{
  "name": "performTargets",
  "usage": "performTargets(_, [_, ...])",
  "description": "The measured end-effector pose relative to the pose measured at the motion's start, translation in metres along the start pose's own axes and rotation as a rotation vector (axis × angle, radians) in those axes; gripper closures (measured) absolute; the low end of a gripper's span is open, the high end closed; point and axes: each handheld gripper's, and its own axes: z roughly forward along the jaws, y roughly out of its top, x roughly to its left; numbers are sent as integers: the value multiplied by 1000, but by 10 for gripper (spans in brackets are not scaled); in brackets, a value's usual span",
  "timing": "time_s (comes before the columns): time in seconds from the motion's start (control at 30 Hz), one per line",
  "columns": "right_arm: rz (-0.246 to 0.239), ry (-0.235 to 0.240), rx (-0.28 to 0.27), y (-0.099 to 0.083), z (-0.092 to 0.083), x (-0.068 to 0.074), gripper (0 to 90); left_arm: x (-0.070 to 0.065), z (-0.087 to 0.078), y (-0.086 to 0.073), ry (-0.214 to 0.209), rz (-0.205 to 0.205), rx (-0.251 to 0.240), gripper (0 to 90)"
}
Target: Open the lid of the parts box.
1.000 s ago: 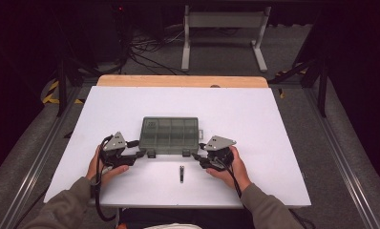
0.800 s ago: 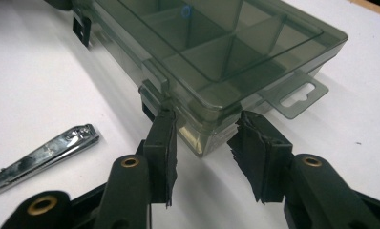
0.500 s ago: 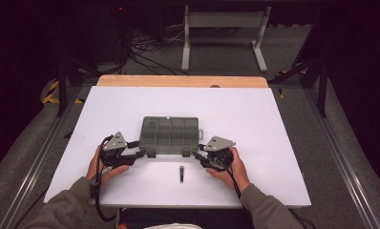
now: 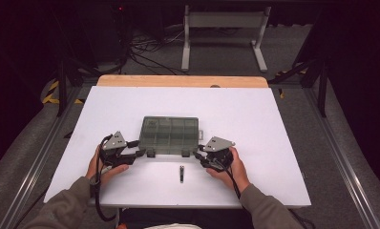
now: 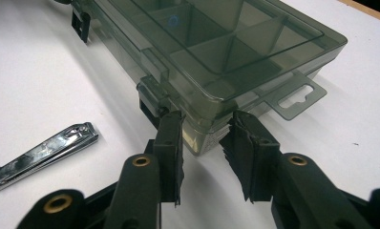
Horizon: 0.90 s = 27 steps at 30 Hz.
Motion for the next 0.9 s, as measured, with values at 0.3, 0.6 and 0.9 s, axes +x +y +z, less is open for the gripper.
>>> performTargets(0.3, [-28,-9,-27,2,-6,1,768,1,-14,1,22,19,-28,643])
performTargets(0.6, [-49,-2,-55,4,-9,0,851,3,-23,1,16,37,-47,807])
performTargets(0.9, [-62,-29,-76,6,-10,-3,898,2,-21,5,39,47,-58,895])
